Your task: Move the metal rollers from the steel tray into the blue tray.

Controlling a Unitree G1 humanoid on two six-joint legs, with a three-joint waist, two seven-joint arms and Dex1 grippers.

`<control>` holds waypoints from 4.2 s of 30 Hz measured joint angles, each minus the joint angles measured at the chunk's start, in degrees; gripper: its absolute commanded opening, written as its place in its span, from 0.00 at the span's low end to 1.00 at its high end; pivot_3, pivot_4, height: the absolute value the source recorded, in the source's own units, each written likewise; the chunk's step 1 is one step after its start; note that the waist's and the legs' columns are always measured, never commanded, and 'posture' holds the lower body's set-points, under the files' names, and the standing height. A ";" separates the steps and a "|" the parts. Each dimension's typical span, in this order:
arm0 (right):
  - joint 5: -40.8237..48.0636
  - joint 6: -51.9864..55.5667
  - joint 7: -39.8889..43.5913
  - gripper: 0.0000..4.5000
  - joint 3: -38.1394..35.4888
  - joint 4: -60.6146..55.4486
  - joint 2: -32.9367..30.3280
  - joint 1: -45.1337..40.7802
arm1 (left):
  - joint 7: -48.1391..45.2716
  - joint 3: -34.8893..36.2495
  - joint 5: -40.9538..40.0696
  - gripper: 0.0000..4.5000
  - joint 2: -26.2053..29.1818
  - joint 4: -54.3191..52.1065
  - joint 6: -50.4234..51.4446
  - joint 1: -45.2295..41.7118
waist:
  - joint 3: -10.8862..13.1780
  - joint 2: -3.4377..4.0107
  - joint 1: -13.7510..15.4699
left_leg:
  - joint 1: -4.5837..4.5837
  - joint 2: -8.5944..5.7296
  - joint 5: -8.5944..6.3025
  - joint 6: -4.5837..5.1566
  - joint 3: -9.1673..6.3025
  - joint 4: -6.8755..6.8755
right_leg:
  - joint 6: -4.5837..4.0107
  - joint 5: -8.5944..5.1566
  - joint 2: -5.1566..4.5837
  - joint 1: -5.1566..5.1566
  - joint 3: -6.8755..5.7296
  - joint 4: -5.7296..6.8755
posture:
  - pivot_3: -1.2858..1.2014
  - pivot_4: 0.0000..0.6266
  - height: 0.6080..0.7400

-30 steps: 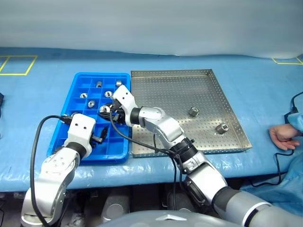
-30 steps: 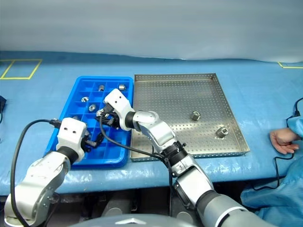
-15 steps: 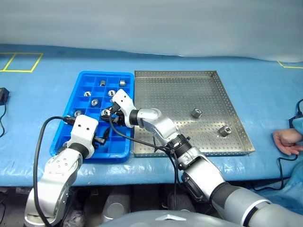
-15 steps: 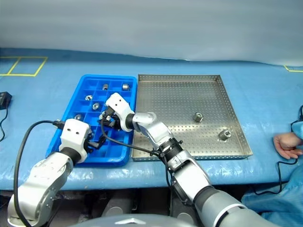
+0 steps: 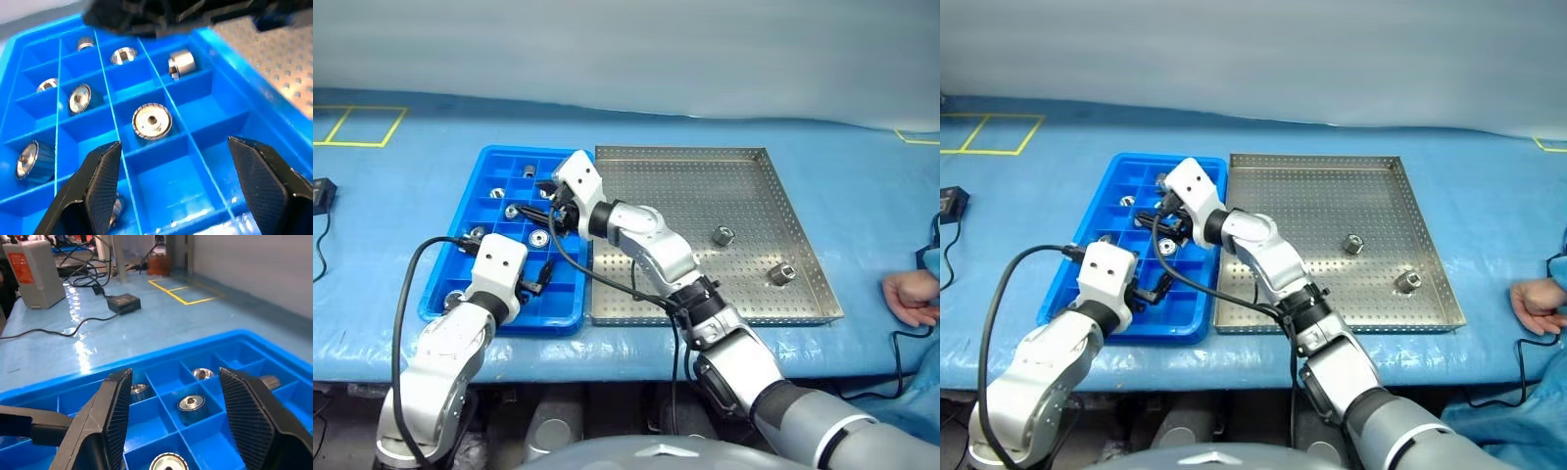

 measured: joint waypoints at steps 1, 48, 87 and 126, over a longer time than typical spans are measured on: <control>-0.29 1.67 -0.42 0.66 -0.13 -3.36 -1.93 1.76 | -0.27 -0.10 -0.30 0.84 -0.72 0.31 -0.71 -0.61 | -0.01 -0.01 0.22 | 0.02 -0.05 0.00 0.00 -0.03 0.01 | -0.03 -0.03 -0.06 0.02 -0.04 0.00 | 0.61 0.24 1.00; -7.38 18.60 -35.38 0.66 -22.41 -6.58 -2.11 15.97 | -8.08 -7.82 -3.72 0.84 -2.39 16.07 -10.95 -12.52 | 0.02 0.09 -5.89 | -0.05 -0.08 0.09 0.01 0.13 0.23 | 0.24 0.23 0.31 -0.03 0.26 0.09 | 0.54 0.24 1.00; 5.93 28.70 -13.03 0.42 -7.09 -23.00 -5.50 17.09 | -3.24 6.22 -3.29 0.84 4.88 1.98 -0.21 -2.95 | 0.05 0.10 -5.75 | 0.01 0.09 0.08 0.02 0.12 0.21 | 0.15 0.16 0.32 -0.04 0.22 0.12 | 0.58 0.24 1.00; 1.88 16.30 -3.74 0.83 3.46 -19.25 -5.84 9.42 | -2.07 8.68 -3.62 0.84 -0.49 -6.53 7.39 -1.20 | -0.03 -0.05 -0.32 | 0.04 0.26 0.28 -0.31 -0.06 0.07 | -0.39 0.03 0.21 0.05 -0.16 0.01 | 0.58 0.24 1.00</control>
